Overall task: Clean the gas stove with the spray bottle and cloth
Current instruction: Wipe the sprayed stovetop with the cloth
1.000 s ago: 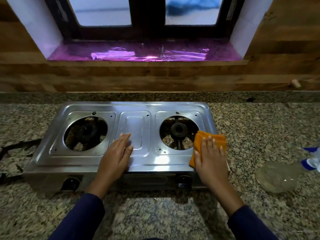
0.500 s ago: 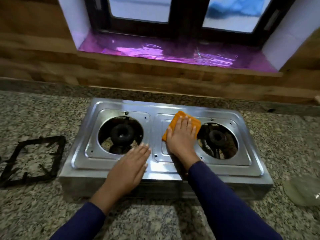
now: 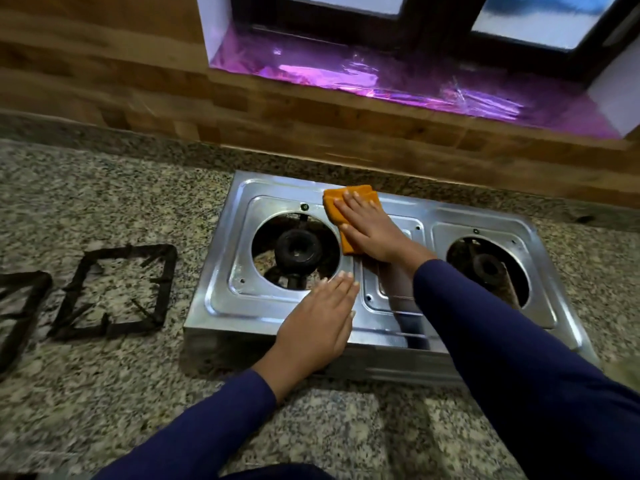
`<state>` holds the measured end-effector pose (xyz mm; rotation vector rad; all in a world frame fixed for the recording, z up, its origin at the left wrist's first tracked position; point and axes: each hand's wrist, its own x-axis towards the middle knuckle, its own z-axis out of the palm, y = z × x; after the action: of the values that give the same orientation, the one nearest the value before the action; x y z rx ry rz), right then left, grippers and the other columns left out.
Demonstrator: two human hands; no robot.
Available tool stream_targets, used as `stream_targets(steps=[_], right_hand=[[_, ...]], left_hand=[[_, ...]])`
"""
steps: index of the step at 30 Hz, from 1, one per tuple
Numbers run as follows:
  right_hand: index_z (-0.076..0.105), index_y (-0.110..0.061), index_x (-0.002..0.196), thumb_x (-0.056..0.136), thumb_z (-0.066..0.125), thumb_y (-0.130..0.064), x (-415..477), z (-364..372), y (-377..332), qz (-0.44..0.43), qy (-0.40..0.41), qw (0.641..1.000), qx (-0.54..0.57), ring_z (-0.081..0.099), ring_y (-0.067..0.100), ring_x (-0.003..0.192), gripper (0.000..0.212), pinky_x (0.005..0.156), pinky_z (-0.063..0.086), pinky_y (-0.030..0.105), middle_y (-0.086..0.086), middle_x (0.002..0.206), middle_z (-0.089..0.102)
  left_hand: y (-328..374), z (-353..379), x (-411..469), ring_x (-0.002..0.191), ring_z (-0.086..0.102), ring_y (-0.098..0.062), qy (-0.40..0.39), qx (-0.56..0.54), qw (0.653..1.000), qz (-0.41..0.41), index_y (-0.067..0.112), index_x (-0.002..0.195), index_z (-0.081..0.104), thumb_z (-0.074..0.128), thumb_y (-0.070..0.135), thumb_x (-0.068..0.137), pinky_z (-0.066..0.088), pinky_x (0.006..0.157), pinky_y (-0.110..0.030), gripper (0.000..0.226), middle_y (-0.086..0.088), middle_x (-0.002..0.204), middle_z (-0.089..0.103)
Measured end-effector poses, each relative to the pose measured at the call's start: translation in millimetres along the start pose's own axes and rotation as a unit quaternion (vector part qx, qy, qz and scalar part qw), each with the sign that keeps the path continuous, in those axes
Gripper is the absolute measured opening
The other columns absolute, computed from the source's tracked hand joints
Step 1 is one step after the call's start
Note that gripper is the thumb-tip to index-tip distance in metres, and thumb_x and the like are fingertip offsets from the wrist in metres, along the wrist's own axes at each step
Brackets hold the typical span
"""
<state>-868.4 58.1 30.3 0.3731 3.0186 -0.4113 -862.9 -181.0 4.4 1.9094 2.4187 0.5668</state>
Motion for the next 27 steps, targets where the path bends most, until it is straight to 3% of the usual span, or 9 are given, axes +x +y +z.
stream_targets(steps=[8,13,16,19,22,27], right_hand=[[0.017,-0.026,0.156,0.104,0.030,-0.041,-151.2,18.6,-27.1,-0.112,-0.034,0.992,0.050,-0.001,0.010,0.152,0.056,0.122,-0.005,0.031,-0.004,0.165,0.008],[0.010,-0.034,0.156,0.104,0.027,-0.048,-188.8,29.8,-67.4,-0.069,-0.030,0.996,0.051,-0.009,0.005,0.150,0.057,0.123,-0.004,0.034,-0.011,0.165,0.000],[0.003,-0.032,0.156,0.100,0.017,-0.056,-170.9,36.8,-77.2,-0.030,-0.016,0.998,0.053,-0.017,0.007,0.149,0.063,0.123,-0.007,0.038,-0.009,0.164,-0.009],[-0.005,-0.022,0.157,0.099,0.014,-0.057,-133.9,43.6,-80.7,0.063,0.008,0.997,0.052,-0.017,0.019,0.150,0.070,0.122,-0.010,0.040,0.002,0.164,-0.013],[-0.006,-0.011,0.156,0.103,0.022,-0.048,-79.5,39.2,-74.9,0.157,0.062,0.984,0.052,-0.009,0.026,0.152,0.071,0.122,-0.005,0.045,0.010,0.165,-0.007],[0.004,-0.009,0.157,0.104,0.025,-0.044,8.9,17.4,-40.4,0.170,0.090,0.981,0.037,-0.002,0.026,0.152,0.067,0.122,-0.002,0.046,0.011,0.165,0.002]], left_hand=[[4.0,-14.1,-6.5,0.146,0.030,-0.024,0.092,-0.029,0.995,-0.037,0.010,0.140,0.051,0.046,0.016,0.093,0.025,0.118,-0.047,0.048,-0.008,0.150,0.045],[-25.6,-40.3,-32.2,0.146,0.029,-0.021,0.143,-0.016,0.976,-0.163,0.013,0.142,0.048,0.040,0.019,0.097,0.021,0.119,-0.047,0.047,-0.005,0.151,0.044],[-60.1,-50.4,-56.9,0.148,0.024,-0.023,0.139,0.018,0.954,-0.265,0.012,0.145,0.044,0.034,0.025,0.098,0.019,0.119,-0.050,0.050,-0.007,0.154,0.039],[-88.9,-53.7,-78.4,0.147,0.025,-0.023,0.107,0.032,0.935,-0.336,0.011,0.147,0.040,0.026,0.035,0.099,0.021,0.118,-0.051,0.056,-0.008,0.156,0.036],[-99.2,-49.9,-88.8,0.148,0.025,-0.021,0.095,-0.024,0.939,-0.329,0.014,0.152,0.032,0.021,0.043,0.100,0.028,0.117,-0.047,0.061,-0.005,0.160,0.028],[-99.3,-46.3,-89.0,0.149,0.021,-0.018,0.111,-0.055,0.938,-0.322,0.015,0.153,0.029,0.020,0.041,0.101,0.030,0.117,-0.043,0.060,-0.003,0.161,0.024]])
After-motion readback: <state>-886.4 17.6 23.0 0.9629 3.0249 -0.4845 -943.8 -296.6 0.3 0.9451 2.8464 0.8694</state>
